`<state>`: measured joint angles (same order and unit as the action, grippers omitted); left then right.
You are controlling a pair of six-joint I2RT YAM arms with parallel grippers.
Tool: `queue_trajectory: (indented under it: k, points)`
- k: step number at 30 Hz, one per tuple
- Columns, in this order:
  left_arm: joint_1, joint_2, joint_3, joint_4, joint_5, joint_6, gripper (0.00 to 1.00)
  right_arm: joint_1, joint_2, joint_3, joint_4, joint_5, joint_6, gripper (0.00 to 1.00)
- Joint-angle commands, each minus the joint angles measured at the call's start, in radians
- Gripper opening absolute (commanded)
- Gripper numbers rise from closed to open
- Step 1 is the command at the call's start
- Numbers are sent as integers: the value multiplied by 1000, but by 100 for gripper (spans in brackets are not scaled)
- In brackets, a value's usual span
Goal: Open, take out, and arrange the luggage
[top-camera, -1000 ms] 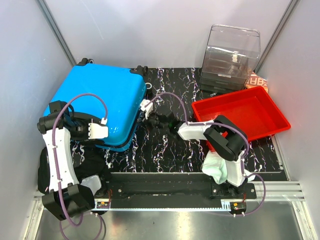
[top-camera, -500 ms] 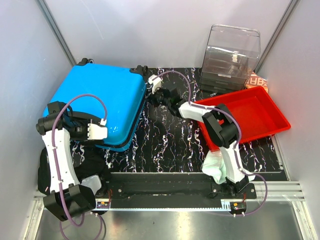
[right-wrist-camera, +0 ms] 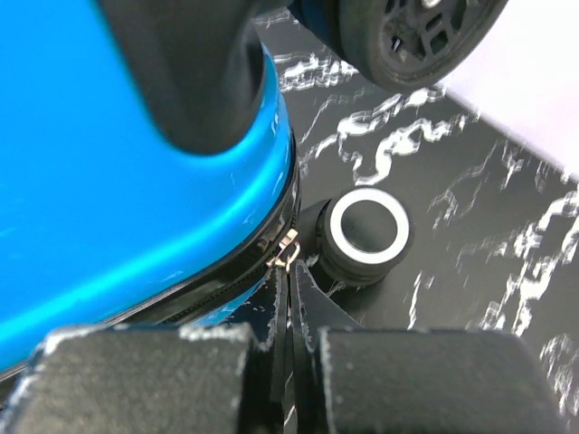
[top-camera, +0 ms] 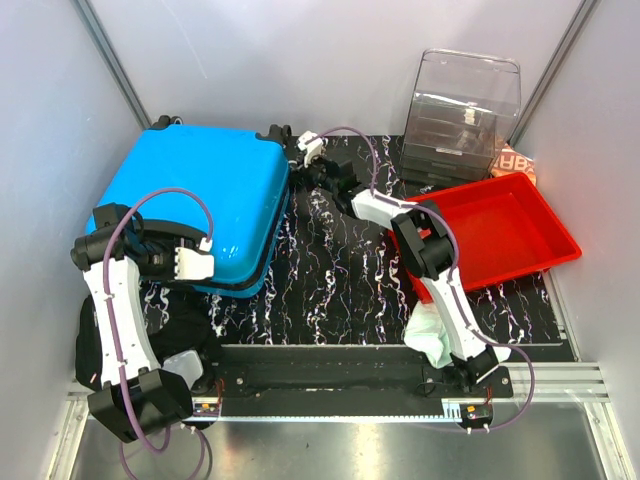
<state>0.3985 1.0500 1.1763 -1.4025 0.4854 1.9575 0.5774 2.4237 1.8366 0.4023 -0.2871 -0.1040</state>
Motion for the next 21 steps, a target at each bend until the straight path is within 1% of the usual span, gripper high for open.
queue_trajectory:
  k: [1, 3, 7, 11, 12, 14, 15, 16, 17, 18, 19, 20, 21]
  points:
    - [33, -27, 34, -142, -22, -5, 0, -51, 50, 142, 269, 19, -109, 0]
    - [37, -25, 33, -142, -24, -2, 0, -53, 92, 159, 349, 11, -149, 0]
    - [43, -30, 22, -142, -27, 9, 0, -62, 169, 301, 380, 3, -151, 0]
    - [53, -39, 17, -142, -27, 12, 0, -63, 248, 467, 317, -24, -152, 0]
    - [53, -45, 16, -142, -28, 12, 0, -65, 265, 542, 288, -47, -146, 0]
    - [59, -50, 11, -142, -30, 15, 0, -65, 317, 622, 250, -84, -126, 0]
    - [60, -54, 8, -144, -30, 14, 0, -65, 333, 692, 210, -145, -125, 0]
    - [60, -56, 3, -144, -27, 15, 0, -65, 348, 720, 193, -185, -123, 0]
    - [65, -58, 3, -142, -24, 14, 0, -65, 363, 736, 176, -229, -120, 0]
    - [65, -61, -1, -142, -19, 11, 0, -63, 362, 721, 181, -316, -117, 0]
    - [68, -62, -1, -142, -10, 8, 0, -62, 345, 699, 188, -355, -115, 0]
    - [69, -65, 0, -142, 19, -12, 0, -59, 331, 670, 213, -391, -115, 0]
    - [71, -68, 6, -142, 31, -23, 0, -57, 316, 599, 230, -446, -115, 0]
